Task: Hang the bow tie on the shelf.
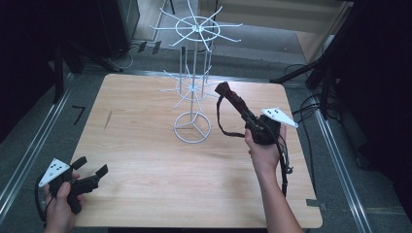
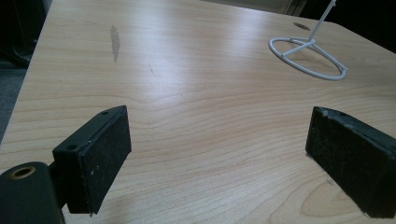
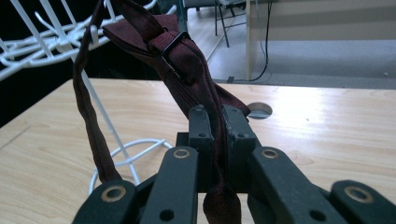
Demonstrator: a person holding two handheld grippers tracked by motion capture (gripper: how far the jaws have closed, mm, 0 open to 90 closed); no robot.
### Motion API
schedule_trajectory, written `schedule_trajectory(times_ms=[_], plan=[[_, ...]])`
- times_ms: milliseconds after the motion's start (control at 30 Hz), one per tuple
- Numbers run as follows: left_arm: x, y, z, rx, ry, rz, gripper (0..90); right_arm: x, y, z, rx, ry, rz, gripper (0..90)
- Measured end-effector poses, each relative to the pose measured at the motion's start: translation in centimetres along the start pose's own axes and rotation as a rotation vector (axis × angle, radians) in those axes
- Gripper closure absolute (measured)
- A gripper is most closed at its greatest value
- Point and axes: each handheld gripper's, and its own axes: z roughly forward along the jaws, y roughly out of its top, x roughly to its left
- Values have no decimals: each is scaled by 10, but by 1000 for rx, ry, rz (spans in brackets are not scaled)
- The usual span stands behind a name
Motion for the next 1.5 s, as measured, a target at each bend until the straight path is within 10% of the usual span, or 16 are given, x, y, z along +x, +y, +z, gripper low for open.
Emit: schedule_trajectory(times_ms=[1500], plan=[[0, 0, 0, -3, -7, 6, 73, 19, -58, 51, 175, -5, -37, 827]])
